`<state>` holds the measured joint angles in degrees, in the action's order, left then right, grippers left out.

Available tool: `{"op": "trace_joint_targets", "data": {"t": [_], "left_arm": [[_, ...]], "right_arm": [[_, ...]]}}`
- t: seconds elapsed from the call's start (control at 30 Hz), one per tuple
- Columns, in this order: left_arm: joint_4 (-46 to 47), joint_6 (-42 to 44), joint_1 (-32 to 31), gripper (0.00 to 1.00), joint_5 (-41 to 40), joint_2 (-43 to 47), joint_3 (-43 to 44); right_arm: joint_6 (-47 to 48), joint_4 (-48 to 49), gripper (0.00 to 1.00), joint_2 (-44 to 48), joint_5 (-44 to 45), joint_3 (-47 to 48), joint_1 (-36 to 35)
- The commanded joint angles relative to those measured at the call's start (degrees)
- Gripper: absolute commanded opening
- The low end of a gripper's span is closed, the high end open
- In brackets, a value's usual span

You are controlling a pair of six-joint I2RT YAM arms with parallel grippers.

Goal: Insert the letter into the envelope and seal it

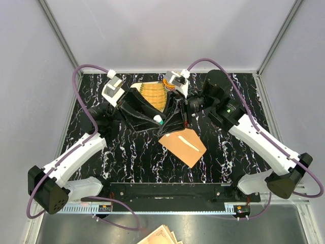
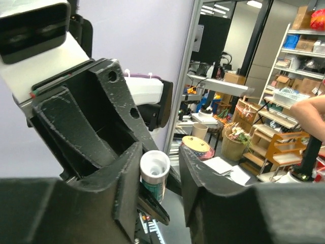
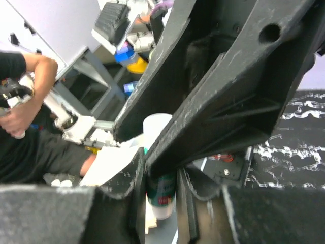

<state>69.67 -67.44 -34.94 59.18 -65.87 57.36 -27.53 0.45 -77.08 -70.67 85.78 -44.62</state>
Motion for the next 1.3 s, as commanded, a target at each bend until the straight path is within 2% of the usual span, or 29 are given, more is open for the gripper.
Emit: {"op": "trace_joint_targets", "data": {"t": [0.0, 0.03, 0.07, 0.13, 0.17, 0.2, 0.23, 0.37, 0.53, 0.7, 0.83, 0.87, 0.93, 1.0, 1.03, 1.07, 1.1, 1.13, 1.17, 1.2, 1.23, 1.27], "left_arm": [[-1.2, 1.9, 0.5, 0.45, 7.5, 2.2, 0.5], [-8.2, 4.7, 1.7, 0.48, 3.0, 4.8, 0.2], [-20.4, 7.0, 4.4, 0.48, 0.8, 6.1, 0.1], [-30.3, 15.8, 6.1, 0.48, -4.5, 9.6, 0.2], [-44.3, 20.6, 6.5, 0.51, -7.8, 11.2, 0.7], [-52.2, 29.9, 6.5, 0.6, -17.9, 12.9, 2.0], [-57.0, 31.8, 6.0, 0.62, -21.3, 15.0, 1.7], [-61.8, 32.1, 5.8, 0.62, -28.8, 15.5, 2.2], [-69.0, 34.4, 2.6, 0.64, -40.9, 13.8, 6.4], [-69.4, 35.0, 0.6, 0.56, -44.7, 12.3, 7.2], [-69.5, 35.8, -1.0, 0.45, -46.7, 11.4, 7.4], [-69.4, 36.1, -1.0, 0.32, -46.6, 11.2, 7.4], [-68.7, 36.9, -1.0, 0.15, -44.7, 11.2, 7.0], [-66.1, 39.0, -0.6, 0.0, -40.1, 12.6, 5.3], [-64.1, 38.9, 0.1, 0.0, -37.6, 13.3, 4.1], [-61.3, 38.2, 1.2, 0.0, -34.2, 14.0, 1.2], [-57.2, 33.7, 2.7, 0.0, -26.0, 14.9, -0.7], [-47.4, 30.4, 5.5, 0.0, -22.0, 14.7, -2.6], [-45.4, 28.7, 6.3, 0.0, -18.4, 14.2, -3.1], [-42.4, 25.1, 6.4, 0.0, -12.0, 12.5, -3.3], [-32.2, 21.9, 7.7, 0.0, -8.6, 11.5, -3.8], [-25.7, 17.6, 8.0, 0.0, -6.0, 10.4, -5.0]], "right_arm": [[3.1, -2.2, 0.0, 0.3, 6.6, 3.3, 0.9], [9.0, -5.4, 0.0, 1.3, 9.4, 3.7, 1.0], [11.6, -8.4, 0.0, 1.8, 13.0, 4.4, 0.9], [17.0, -14.6, 0.0, 2.5, 22.2, 4.7, 0.9], [18.2, -16.3, 0.0, 2.5, 29.3, 5.4, 0.9], [19.1, -19.1, 0.0, 2.4, 33.1, 5.6, 0.9], [20.7, -19.9, 0.0, 2.1, 36.2, 5.8, 0.9], [25.9, -21.4, 0.0, 2.1, 48.9, 5.6, -1.8], [31.6, -22.1, 0.0, 1.3, 58.4, 5.4, -6.9], [33.6, -22.2, 0.0, -0.4, 64.0, 6.0, -9.1], [34.6, -22.2, 0.0, -1.4, 66.5, 7.1, -10.5], [34.6, -22.6, 0.0, -1.6, 66.6, 7.3, -10.6], [33.5, -23.0, 0.0, -1.8, 66.1, 7.7, -10.6], [31.8, -23.7, 0.0, -1.1, 63.3, 7.8, -10.5], [31.4, -23.7, 0.0, -0.7, 61.9, 7.4, -10.5], [31.0, -23.6, 0.0, -0.3, 57.4, 7.2, -9.8], [30.0, -23.2, 0.0, 0.9, 55.4, 6.8, -9.4], [29.4, -22.7, 0.0, 1.4, 52.9, 5.7, -8.9], [28.5, -21.2, 0.0, 1.9, 44.5, 5.1, -6.6], [24.1, -19.5, 0.0, 3.2, 40.2, 4.3, -5.1], [21.1, -17.0, 0.0, 3.7, 35.7, 1.8, -3.1], [18.0, -10.3, 0.0, 4.4, 26.8, 0.5, -0.2]]}}
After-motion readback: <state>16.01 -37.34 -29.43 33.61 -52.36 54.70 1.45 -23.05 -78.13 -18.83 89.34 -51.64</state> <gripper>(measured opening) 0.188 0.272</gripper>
